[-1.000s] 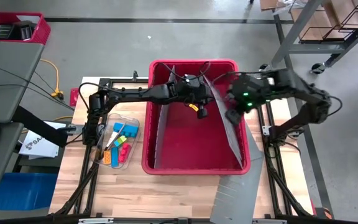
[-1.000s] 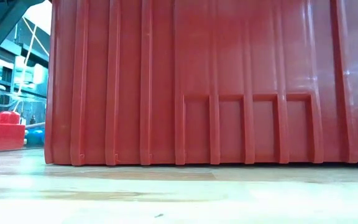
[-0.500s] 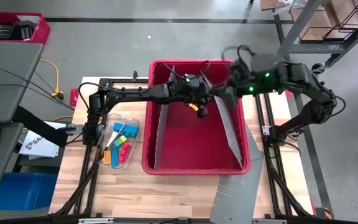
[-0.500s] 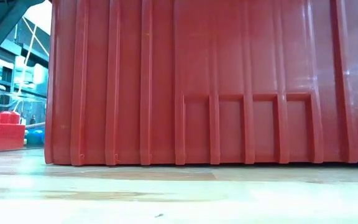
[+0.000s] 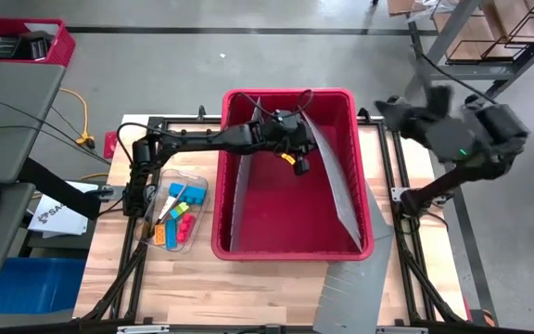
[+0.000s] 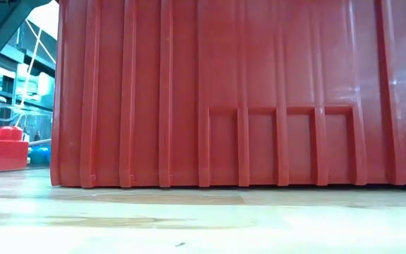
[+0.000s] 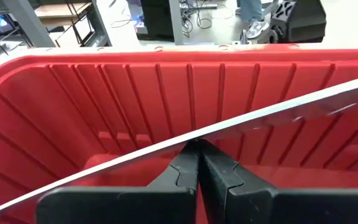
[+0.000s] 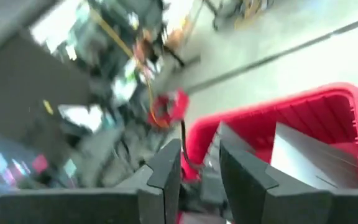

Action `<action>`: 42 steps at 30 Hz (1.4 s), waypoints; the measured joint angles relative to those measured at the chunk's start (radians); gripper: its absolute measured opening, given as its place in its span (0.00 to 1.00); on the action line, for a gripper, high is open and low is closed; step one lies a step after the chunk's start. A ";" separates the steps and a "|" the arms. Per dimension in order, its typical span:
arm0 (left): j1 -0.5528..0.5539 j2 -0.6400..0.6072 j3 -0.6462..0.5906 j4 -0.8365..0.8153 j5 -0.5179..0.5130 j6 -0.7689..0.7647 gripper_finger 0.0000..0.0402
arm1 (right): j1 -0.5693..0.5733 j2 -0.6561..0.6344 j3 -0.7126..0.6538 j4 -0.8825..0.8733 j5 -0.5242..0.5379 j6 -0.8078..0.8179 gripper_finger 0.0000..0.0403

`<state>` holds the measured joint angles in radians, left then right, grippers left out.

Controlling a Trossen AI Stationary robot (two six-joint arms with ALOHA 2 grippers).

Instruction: Sort Items/Unsort Items

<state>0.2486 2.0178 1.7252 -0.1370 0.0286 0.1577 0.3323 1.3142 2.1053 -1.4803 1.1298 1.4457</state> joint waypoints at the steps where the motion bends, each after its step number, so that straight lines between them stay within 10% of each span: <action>1: 0.002 0.000 0.000 0.000 0.000 0.000 0.00 | 0.035 -0.005 -0.008 -0.041 0.060 0.085 0.24; 8: 0.015 0.000 0.000 -0.001 0.002 -0.025 0.00 | 0.139 0.006 -0.108 -0.067 0.230 0.338 0.24; 26: 0.027 -0.005 0.000 -0.067 0.000 -0.024 0.00 | -0.013 0.254 0.062 -0.084 -0.737 -0.011 0.24; 42: 0.027 -0.006 0.000 -0.076 0.002 -0.024 0.00 | -0.014 0.325 -0.029 -0.081 -0.814 0.046 0.24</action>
<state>0.2756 2.0121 1.7252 -0.2131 0.0308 0.1341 0.3183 1.6388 2.0766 -1.5613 0.3158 1.4918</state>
